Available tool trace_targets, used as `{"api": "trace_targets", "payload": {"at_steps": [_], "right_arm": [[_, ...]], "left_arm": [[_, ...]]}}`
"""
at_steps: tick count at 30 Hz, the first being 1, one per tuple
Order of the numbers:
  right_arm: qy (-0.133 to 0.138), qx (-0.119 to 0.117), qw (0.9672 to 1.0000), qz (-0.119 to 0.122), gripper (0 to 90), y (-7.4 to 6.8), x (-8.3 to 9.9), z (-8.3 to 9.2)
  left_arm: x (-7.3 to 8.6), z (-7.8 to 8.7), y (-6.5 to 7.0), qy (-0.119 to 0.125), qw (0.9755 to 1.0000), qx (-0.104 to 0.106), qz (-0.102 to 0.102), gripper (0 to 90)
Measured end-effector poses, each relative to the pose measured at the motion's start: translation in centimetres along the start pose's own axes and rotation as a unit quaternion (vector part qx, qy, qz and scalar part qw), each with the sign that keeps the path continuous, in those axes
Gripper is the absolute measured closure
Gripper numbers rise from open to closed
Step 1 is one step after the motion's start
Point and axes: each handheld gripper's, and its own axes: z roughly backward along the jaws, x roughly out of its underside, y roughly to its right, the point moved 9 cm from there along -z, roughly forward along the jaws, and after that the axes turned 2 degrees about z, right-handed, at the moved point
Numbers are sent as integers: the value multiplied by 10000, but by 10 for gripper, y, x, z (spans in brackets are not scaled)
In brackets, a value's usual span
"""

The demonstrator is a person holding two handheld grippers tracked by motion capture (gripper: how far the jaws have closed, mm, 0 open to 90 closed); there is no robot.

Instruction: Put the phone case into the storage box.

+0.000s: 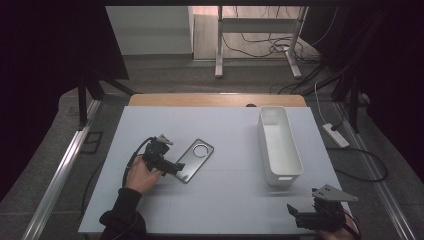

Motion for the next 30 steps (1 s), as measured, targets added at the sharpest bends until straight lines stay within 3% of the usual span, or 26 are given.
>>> {"api": "trace_targets", "payload": {"at_steps": [9, 20, 23, 30], "right_arm": [[19, -22, 10000, 0, 9, 0, 0, 0], [7, -26, 10000, 11, 9, -1, 0, 0], [7, -27, 10000, 11, 9, -1, 0, 0], [0, -27, 10000, 19, 10, -1, 0, -1]], "left_arm": [[11, -21, 3, -442, 9989, -158, -82, 0], [11, -21, 4, -571, 9980, -273, 0, 6], [12, -15, 4, -608, 9978, -250, -19, 100], [14, -5, -4, -535, 9980, -255, 206, 478]]}}
